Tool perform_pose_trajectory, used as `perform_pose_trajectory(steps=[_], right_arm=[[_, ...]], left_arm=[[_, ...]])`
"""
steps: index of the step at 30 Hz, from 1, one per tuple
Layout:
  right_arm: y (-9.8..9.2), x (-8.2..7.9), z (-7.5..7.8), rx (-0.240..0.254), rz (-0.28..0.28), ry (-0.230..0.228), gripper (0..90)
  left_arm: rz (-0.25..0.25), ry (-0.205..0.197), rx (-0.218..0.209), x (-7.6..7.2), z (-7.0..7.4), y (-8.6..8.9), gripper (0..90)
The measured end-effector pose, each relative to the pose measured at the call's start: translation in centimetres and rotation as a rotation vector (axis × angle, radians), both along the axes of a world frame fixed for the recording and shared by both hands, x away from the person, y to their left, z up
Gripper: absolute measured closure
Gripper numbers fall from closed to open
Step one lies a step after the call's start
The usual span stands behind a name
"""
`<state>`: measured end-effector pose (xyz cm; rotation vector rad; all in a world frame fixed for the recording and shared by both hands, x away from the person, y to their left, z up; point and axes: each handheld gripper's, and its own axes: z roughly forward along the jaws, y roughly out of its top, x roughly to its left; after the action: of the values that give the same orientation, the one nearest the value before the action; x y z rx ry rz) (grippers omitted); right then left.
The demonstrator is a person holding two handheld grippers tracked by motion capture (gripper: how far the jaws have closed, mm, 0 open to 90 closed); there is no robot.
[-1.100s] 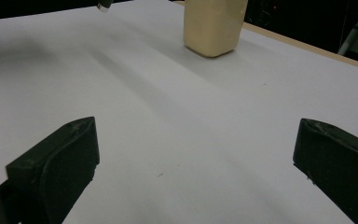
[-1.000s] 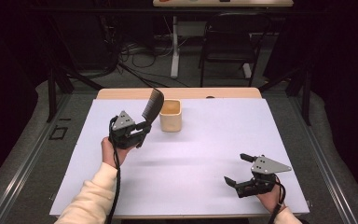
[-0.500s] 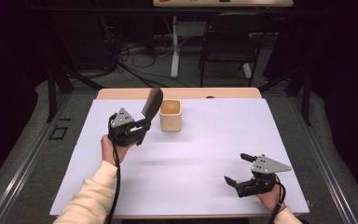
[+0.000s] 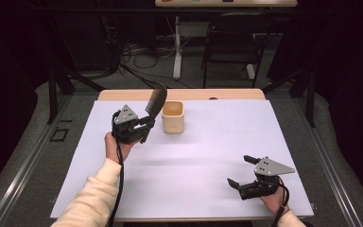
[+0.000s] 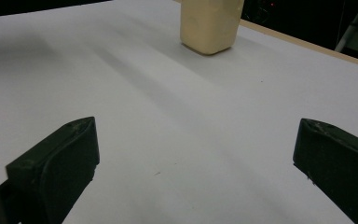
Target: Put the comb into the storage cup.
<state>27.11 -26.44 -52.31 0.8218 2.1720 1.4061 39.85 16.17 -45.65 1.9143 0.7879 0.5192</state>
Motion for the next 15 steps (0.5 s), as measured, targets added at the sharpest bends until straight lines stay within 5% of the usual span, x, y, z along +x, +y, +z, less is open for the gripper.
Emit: perform_pose_trajectory(steps=[15], right_arm=[[0.1, 0.1, -0.1, -0.002, 0.002, 0.002, 0.0]], left_arm=[[0.003, -0.014, -0.01, 1.1, 0.8, -0.8, 72.5]])
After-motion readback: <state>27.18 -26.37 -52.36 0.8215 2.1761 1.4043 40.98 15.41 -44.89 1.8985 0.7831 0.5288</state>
